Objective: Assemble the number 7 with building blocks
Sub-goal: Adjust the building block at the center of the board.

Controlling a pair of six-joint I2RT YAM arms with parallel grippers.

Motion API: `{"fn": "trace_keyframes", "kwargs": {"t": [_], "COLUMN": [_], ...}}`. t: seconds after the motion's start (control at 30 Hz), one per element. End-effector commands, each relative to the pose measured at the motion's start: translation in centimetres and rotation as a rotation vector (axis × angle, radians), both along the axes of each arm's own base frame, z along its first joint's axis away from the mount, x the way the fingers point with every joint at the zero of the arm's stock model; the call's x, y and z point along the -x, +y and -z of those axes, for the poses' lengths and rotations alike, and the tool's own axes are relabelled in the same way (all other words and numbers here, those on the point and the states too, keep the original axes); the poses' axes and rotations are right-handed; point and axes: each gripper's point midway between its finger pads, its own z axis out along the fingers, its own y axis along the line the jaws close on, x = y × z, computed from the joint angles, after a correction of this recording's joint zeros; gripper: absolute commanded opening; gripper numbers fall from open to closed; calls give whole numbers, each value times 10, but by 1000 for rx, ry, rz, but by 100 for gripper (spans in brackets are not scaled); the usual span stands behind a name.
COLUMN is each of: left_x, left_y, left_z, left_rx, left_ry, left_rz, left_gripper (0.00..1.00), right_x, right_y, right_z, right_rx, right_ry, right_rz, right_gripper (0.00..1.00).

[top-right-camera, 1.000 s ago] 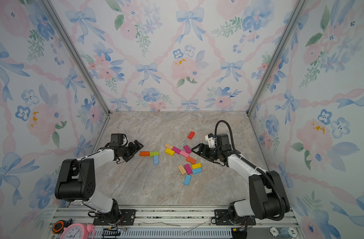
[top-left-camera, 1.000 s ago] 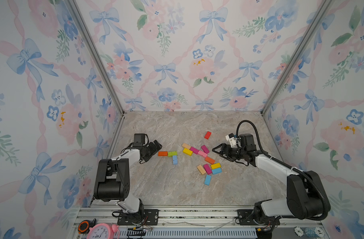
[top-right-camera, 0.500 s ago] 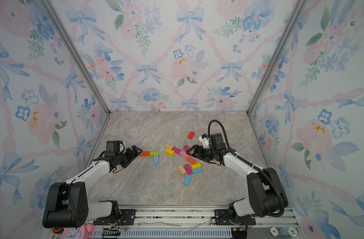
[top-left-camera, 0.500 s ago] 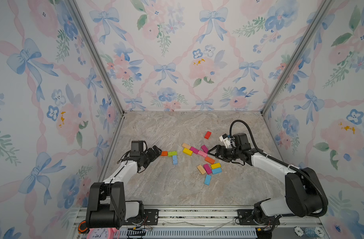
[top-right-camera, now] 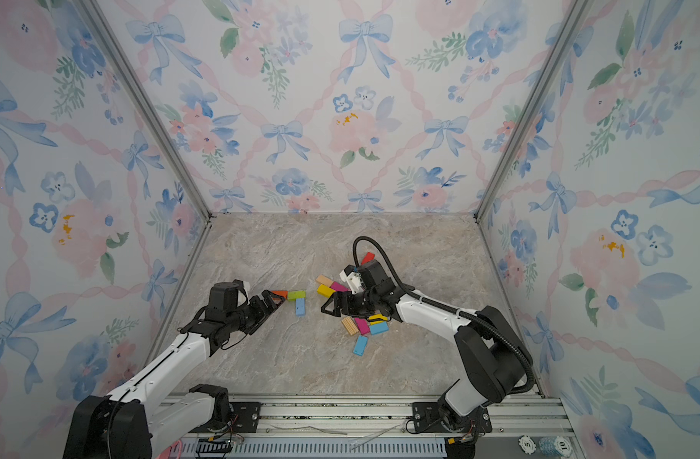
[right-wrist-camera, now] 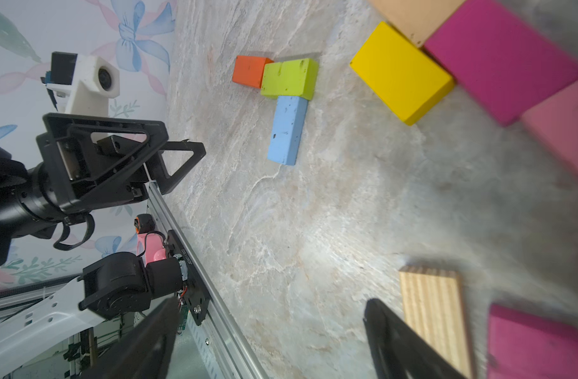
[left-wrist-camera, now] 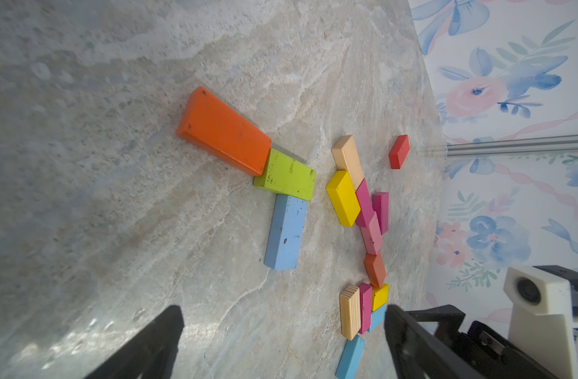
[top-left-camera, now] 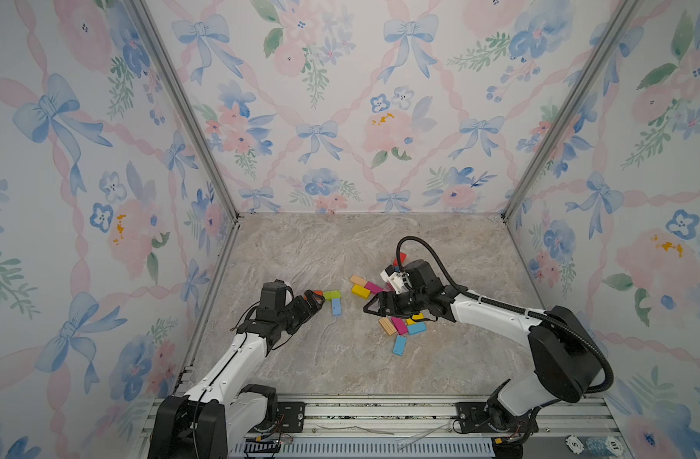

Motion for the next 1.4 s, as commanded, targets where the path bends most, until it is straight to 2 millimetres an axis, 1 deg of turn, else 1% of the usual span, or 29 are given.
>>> {"fn": "trace_keyframes", "kwargs": {"t": [0.0,0.1,0.13,0.2,0.3,0.33,0.4,0.5,0.6,0.73,0.83,0.9,0.97,1.03,1.13,1.2,1.3,1.37], "left_x": [2,2,2,2,0,-1,-2,-3,-2,-2,-4,-6,-6,-6,-7,-8,-8,-8], "left_y": [10,26,30,36,43,44,45,46,50,60,79,94,103,106,113,113,113,117], "left_z": [-7,-9,-8,-9,-12,-13,-13,-13,-12,-14,-28,-39,-45,-47,-46,-47,-45,-45], "left_rx": [6,-21,-23,-18,-20,-18,-12,-6,-5,11,36,43,26,-6,-34,-37,-32,-47], "left_ry": [-25,-23,-20,-24,-41,-44,-44,-43,-44,-57,-104,-138,-147,-146,-155,-161,-156,-157], "left_rz": [-34,-50,-53,-61,-64,-63,-53,-38,-36,-55,-104,-134,-142,-135,-163,-165,-164,-179], "left_gripper": [98,98,98,98,98,98,98,98,98,98,98,98,98,98,98,98,98,98], "right_x": [3,12,13,15,17,18,16,9,2,3,3,2,0,1,7,11,12,10], "right_y": [35,62,69,86,108,112,114,117,123,145,152,154,156,156,158,158,157,156], "right_z": [-1,2,3,4,7,10,23,36,33,18,24,30,33,40,54,60,68,73], "right_rx": [-23,-16,-14,-15,-3,16,81,71,59,69,145,170,196,246,330,371,395,408], "right_ry": [15,25,28,24,-12,-33,-66,-41,-47,-89,-112,-103,-107,-128,-155,-172,-186,-186], "right_rz": [-15,-51,-56,-62,-68,-70,-58,-18,-13,-82,-122,-124,-134,-169,-242,-268,-280,-285], "right_gripper": [90,89,88,87,86,86,86,86,85,85,85,85,85,85,85,84,84,84]}}
